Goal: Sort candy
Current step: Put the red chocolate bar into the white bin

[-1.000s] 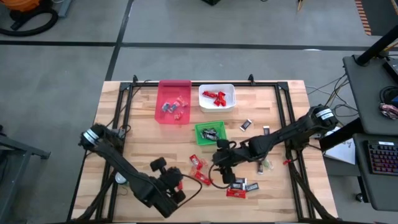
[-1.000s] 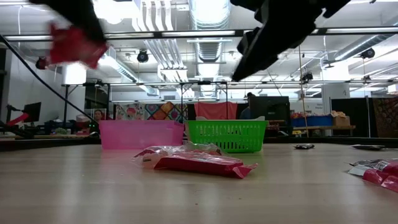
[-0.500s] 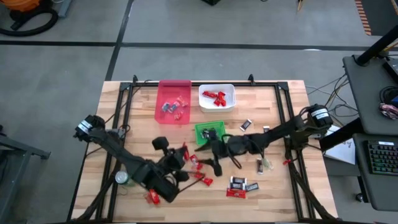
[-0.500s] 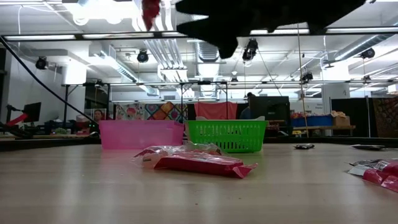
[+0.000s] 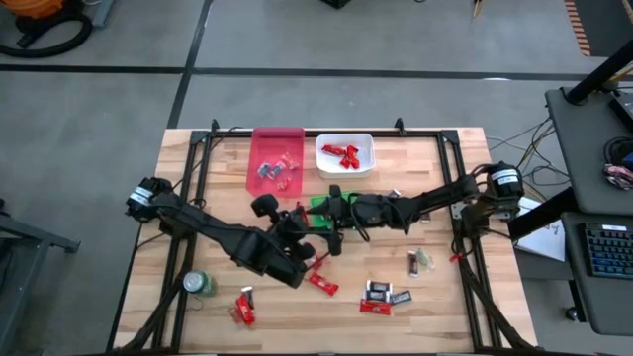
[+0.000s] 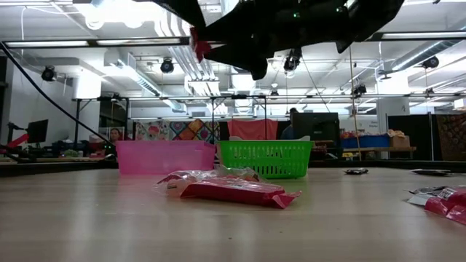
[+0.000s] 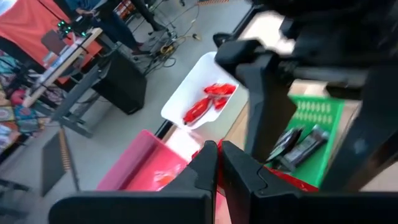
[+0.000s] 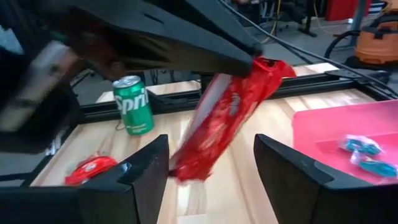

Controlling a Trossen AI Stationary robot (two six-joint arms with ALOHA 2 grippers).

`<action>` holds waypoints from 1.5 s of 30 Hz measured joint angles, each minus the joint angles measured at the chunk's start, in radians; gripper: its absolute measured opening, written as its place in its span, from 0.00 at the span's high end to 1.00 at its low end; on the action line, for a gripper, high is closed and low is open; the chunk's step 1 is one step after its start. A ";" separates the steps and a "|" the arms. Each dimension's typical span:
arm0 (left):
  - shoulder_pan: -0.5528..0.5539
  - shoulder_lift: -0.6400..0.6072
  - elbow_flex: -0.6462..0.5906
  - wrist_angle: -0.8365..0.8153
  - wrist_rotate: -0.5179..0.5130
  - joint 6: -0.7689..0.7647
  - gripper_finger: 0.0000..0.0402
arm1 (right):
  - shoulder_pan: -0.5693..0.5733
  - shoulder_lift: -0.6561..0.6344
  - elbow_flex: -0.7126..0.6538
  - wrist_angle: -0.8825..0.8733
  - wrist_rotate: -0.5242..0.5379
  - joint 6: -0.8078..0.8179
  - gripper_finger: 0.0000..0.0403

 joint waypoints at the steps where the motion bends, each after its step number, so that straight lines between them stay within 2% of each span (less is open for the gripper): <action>1: 0.000 0.000 0.000 0.015 0.000 0.000 1.00 | -0.003 0.000 0.000 0.000 0.000 -0.004 0.45; 6: 0.000 0.000 0.000 0.085 0.019 -0.001 1.00 | -0.005 0.000 0.000 -0.001 0.000 -0.007 0.49; 9: 0.000 0.000 0.000 0.114 0.027 -0.004 1.00 | -0.004 0.000 0.000 -0.003 0.000 -0.007 0.56; 18: -0.001 0.000 0.000 0.146 0.062 -0.014 0.99 | 0.000 0.000 0.000 -0.035 -0.002 -0.003 0.93; 26: -0.001 -0.016 0.000 0.139 0.107 0.022 0.83 | -0.001 -0.010 0.000 -0.065 -0.003 0.009 0.93; 30: -0.001 -0.052 0.000 0.109 0.113 0.047 0.78 | -0.011 -0.037 0.002 -0.158 -0.001 0.021 0.93; 40: -0.013 -0.180 -0.021 0.010 0.126 0.118 0.79 | -0.106 -0.087 0.072 -0.526 0.014 0.002 0.93; 45: -0.043 -0.210 -0.086 0.009 0.181 0.182 0.81 | -0.211 -0.085 0.138 -0.737 0.168 -0.056 0.93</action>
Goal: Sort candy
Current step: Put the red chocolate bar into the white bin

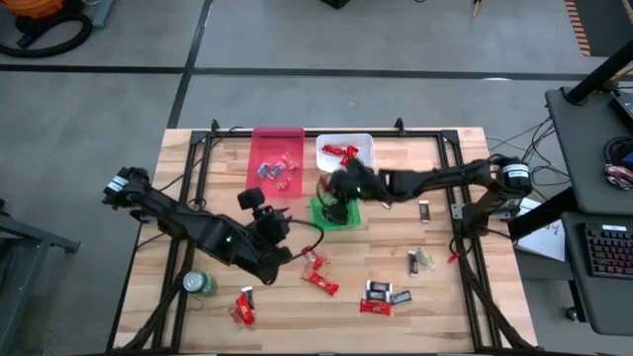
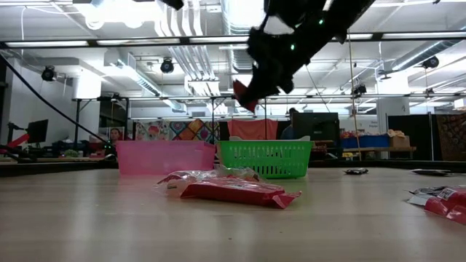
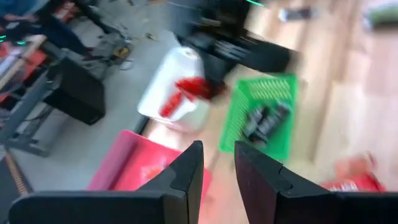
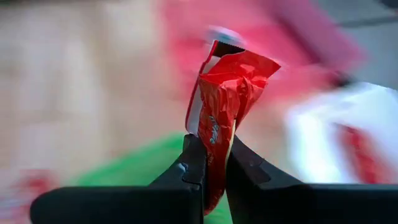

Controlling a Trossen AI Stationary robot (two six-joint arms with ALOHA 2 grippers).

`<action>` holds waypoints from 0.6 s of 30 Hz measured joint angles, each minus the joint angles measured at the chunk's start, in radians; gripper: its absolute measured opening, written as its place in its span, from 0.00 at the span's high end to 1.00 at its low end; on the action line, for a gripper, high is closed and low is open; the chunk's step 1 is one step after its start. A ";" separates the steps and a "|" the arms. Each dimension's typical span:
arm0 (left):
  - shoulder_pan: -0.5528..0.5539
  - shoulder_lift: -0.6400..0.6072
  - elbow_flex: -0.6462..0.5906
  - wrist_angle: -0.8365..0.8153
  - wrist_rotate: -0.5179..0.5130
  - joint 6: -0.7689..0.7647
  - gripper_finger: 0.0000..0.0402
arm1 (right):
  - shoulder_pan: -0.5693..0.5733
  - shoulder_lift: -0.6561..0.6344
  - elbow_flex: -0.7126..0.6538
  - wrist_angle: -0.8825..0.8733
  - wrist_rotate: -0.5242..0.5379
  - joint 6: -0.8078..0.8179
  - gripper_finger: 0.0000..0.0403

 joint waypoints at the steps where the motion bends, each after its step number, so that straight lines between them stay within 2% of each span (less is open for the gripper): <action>1: -0.008 -0.006 -0.023 0.000 0.020 0.001 0.81 | -0.027 0.002 0.010 -0.035 0.027 -0.014 0.93; 3: -0.022 -0.012 -0.072 0.017 0.067 0.000 0.81 | -0.087 0.003 0.022 -0.078 0.050 -0.033 0.93; 8: -0.058 -0.020 -0.195 0.131 0.162 -0.046 0.81 | -0.242 0.008 0.025 -0.060 0.047 -0.079 0.91; 10: -0.066 -0.019 -0.231 0.158 0.167 -0.087 0.81 | -0.297 0.015 0.024 -0.060 -0.001 -0.081 0.88; 13: -0.069 -0.013 -0.262 0.169 0.168 -0.152 0.81 | -0.358 0.028 0.023 -0.054 -0.131 -0.055 0.81; 18: -0.070 -0.009 -0.304 0.196 0.170 -0.198 0.81 | -0.389 0.034 0.022 -0.057 -0.161 -0.038 0.73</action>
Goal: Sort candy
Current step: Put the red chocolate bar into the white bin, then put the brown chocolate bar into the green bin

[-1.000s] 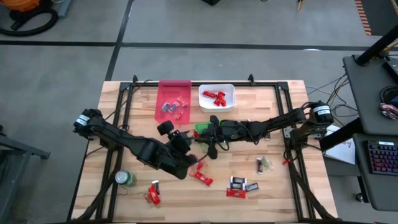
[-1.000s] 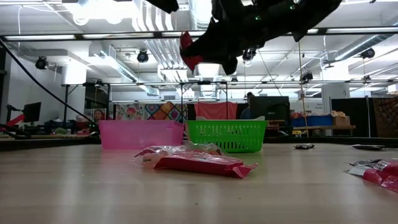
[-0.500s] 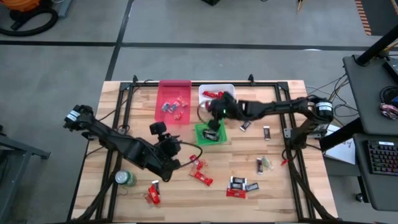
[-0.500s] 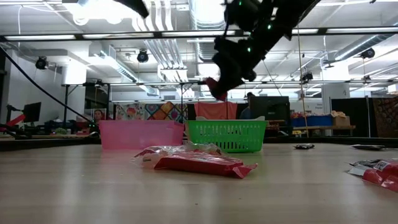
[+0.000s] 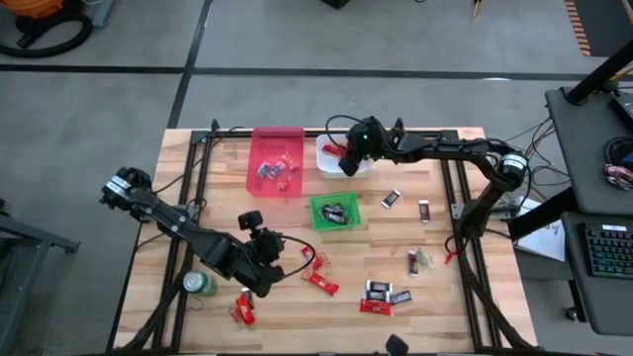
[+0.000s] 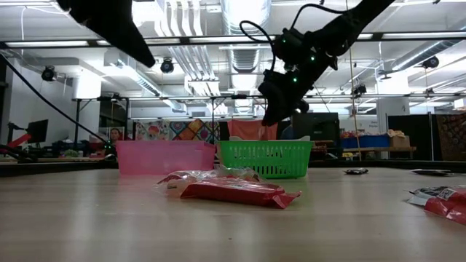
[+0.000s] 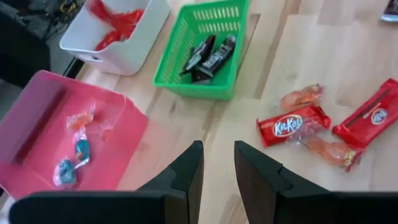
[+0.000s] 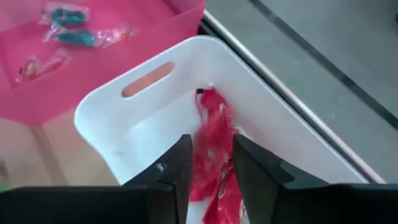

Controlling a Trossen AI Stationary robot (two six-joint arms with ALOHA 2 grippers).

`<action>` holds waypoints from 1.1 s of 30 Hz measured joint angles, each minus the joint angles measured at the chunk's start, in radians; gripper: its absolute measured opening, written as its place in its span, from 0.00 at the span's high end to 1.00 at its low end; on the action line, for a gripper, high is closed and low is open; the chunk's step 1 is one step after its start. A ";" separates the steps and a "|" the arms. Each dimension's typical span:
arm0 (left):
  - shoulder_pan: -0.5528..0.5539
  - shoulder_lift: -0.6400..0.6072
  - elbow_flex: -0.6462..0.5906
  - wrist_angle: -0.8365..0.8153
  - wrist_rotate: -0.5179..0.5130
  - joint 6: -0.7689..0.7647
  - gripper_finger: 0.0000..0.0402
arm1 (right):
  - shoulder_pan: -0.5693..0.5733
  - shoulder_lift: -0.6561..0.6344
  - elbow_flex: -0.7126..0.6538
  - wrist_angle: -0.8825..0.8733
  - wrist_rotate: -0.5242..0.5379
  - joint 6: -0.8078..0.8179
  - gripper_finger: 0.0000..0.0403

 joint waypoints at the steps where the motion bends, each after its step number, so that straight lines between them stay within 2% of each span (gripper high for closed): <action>1: 0.000 0.000 -0.006 0.009 0.009 0.000 0.81 | 0.000 -0.005 0.000 -0.001 0.000 0.005 0.72; 7: -0.002 0.000 -0.014 0.034 0.078 -0.014 0.81 | 0.033 -0.038 0.017 -0.007 -0.030 0.028 0.72; 10: -0.003 0.000 -0.005 0.038 0.149 -0.053 0.81 | 0.067 -0.061 0.036 -0.061 -0.049 0.052 0.72; 16: -0.004 0.000 -0.003 0.035 0.330 -0.250 0.81 | 0.177 -0.102 0.052 -0.196 -0.244 0.076 0.72; 24: -0.008 0.000 -0.003 0.034 0.539 -0.489 0.81 | 0.338 -0.121 0.046 -0.263 -0.252 0.081 0.73; 29: -0.021 0.007 -0.005 0.025 0.568 -0.593 0.81 | 0.406 -0.121 0.046 -0.268 -0.252 0.096 0.74; 33: -0.031 0.039 -0.005 0.023 0.630 -0.667 0.81 | 0.446 -0.121 0.040 -0.269 -0.251 0.097 0.75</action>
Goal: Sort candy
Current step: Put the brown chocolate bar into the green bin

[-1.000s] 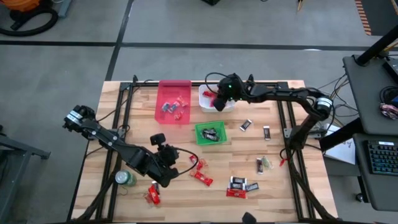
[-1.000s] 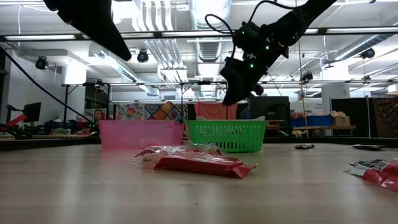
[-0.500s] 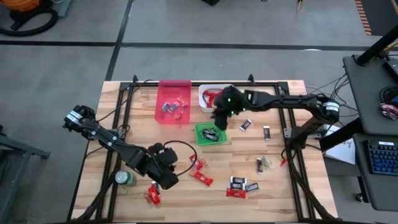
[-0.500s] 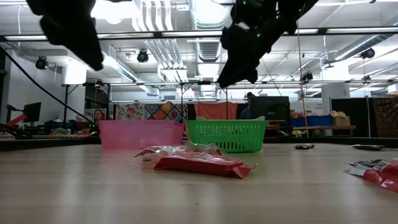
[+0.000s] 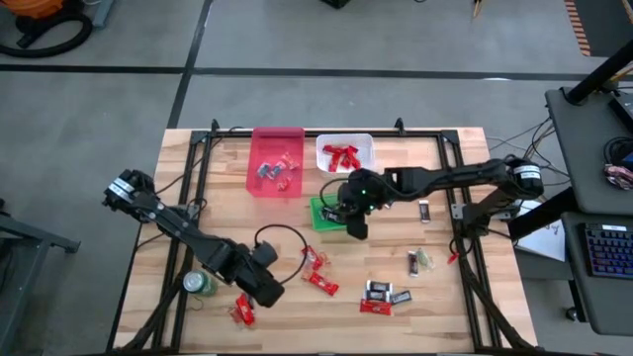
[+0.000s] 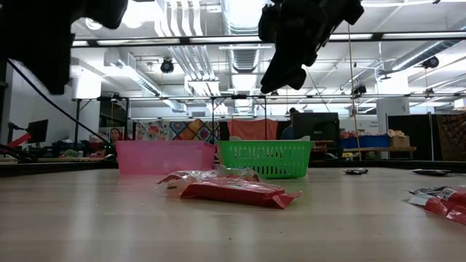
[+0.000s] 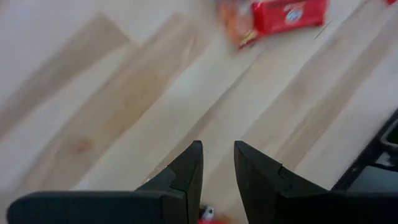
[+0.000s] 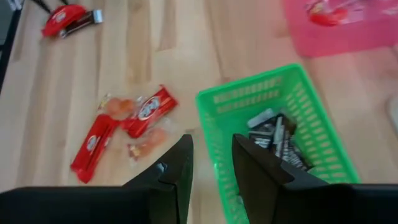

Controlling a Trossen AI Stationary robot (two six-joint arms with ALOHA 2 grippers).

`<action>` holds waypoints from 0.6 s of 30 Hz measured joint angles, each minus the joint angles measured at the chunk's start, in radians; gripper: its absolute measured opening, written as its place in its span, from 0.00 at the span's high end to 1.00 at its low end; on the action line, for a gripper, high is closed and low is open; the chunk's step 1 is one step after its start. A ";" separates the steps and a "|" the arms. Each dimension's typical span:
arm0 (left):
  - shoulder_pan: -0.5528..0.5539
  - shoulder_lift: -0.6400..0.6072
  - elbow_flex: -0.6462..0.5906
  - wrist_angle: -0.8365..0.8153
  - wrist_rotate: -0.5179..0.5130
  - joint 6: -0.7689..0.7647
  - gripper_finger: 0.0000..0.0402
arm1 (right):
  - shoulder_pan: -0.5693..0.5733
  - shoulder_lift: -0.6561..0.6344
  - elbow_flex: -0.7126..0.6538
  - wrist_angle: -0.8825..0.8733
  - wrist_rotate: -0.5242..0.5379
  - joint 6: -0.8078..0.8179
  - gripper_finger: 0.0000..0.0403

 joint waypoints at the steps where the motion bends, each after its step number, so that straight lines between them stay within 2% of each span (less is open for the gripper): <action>1: -0.003 0.015 0.000 0.000 0.009 -0.013 0.81 | 0.008 0.000 -0.002 -0.001 0.001 0.000 0.75; 4: -0.010 0.064 0.000 -0.002 0.039 -0.054 0.81 | 0.026 0.000 -0.009 0.000 0.019 0.000 0.74; 10: -0.021 0.155 0.012 -0.021 0.173 -0.128 0.81 | 0.035 0.010 -0.024 0.011 0.026 0.000 0.75; 18: -0.041 0.199 0.062 -0.177 0.182 -0.206 0.81 | 0.035 0.024 -0.031 0.032 0.068 0.000 0.75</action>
